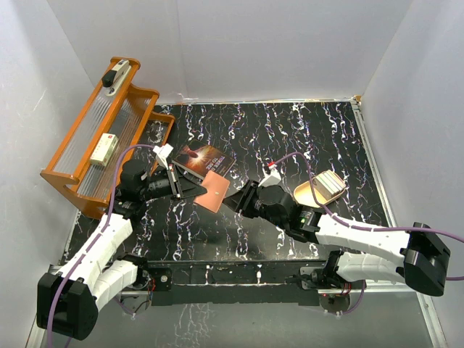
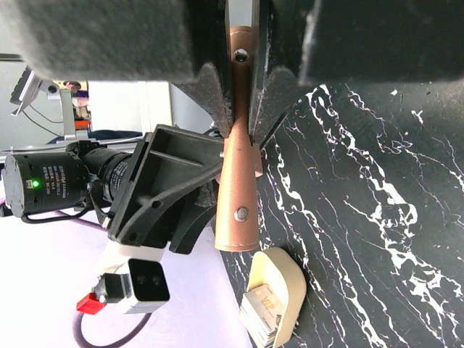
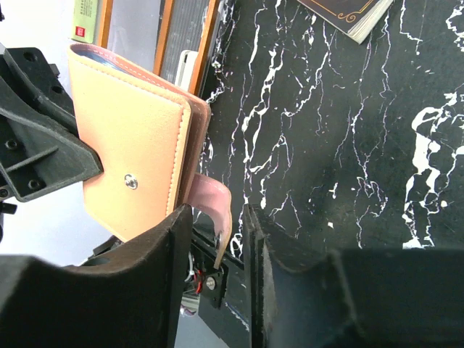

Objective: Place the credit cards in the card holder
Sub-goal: Open the card holder at the center of the board.

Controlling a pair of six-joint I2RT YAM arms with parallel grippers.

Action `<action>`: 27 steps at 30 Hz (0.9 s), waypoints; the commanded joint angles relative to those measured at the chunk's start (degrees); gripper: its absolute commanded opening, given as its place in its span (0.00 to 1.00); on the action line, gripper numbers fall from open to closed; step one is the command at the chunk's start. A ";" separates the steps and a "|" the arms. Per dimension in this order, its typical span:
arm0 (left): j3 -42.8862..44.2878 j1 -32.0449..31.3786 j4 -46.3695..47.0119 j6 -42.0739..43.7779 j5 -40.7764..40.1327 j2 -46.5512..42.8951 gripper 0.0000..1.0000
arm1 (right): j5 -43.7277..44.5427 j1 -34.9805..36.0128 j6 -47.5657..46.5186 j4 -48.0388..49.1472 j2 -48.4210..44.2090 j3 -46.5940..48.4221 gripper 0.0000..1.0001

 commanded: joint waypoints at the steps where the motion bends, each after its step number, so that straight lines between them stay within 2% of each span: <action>1: -0.55 -0.05 2.48 -0.46 2.62 -1.42 0.00 | 1.46 0.00 0.69 5.10 -0.51 0.87 0.25; 5: -1.15 -0.12 3.73 -1.29 2.98 -1.44 0.00 | 1.74 0.00 -0.66 5.88 -0.96 0.26 0.01; 10: -2.16 -0.12 3.05 -0.88 1.79 -1.20 0.00 | 5.52 0.00 -3.87 3.57 -2.75 -1.17 0.00; 14: -2.25 -0.13 -1.73 0.77 -2.12 1.16 0.00 | 6.52 -0.01 -6.56 3.85 -4.52 -2.48 0.00; 17: -3.04 -0.06 -4.44 2.74 -4.06 4.53 0.05 | 6.69 -0.03 -9.65 4.93 -3.69 -3.60 0.00; 20: -5.60 -0.13 -2.81 2.53 -4.73 8.75 0.06 | 5.89 -0.13 -11.71 6.35 -0.39 -5.52 0.00; 27: -7.43 -0.16 -2.82 3.41 -5.99 16.00 0.24 | 3.89 -0.22 -13.44 7.89 5.68 -6.07 0.00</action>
